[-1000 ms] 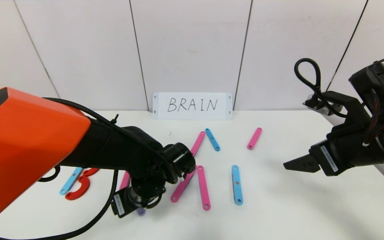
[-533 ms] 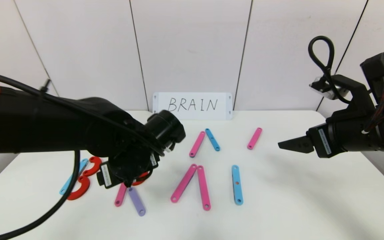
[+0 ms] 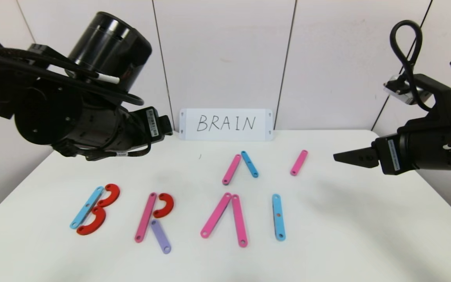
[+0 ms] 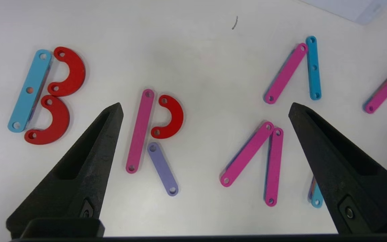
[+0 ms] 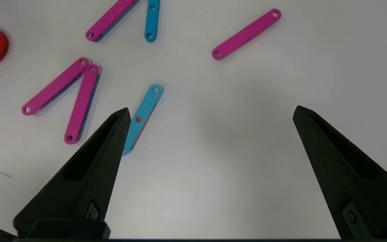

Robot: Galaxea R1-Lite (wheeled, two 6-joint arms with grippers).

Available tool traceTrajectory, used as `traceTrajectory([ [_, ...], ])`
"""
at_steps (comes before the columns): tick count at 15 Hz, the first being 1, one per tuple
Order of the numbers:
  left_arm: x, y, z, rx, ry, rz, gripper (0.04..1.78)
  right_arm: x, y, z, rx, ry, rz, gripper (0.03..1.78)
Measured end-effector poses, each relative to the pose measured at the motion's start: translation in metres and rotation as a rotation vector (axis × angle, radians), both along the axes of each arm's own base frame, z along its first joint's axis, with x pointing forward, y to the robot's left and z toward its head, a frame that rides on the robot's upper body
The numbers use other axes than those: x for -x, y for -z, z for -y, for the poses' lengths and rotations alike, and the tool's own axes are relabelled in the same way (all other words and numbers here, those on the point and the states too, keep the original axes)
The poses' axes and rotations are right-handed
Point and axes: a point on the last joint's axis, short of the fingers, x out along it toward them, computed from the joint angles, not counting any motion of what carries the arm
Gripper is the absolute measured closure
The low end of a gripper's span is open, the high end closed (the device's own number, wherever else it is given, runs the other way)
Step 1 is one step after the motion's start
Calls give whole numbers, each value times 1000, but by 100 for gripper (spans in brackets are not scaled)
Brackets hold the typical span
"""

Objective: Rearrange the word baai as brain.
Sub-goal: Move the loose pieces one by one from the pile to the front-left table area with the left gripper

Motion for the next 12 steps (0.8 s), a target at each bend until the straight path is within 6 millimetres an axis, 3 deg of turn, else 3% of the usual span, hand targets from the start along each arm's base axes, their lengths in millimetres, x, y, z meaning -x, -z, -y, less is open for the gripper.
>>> traceTrajectory([
  [5,-17,9,-34,17,-17,-67,9,2,2,-7,-24,-16,36,11],
  [8,-28,40,-46,6,-37,-172,9,3,2,-7,-22,-18,37,11],
  [12,-24,83,-50,-7,-15,-211,9,3,2,-7,-20,-20,37,11],
])
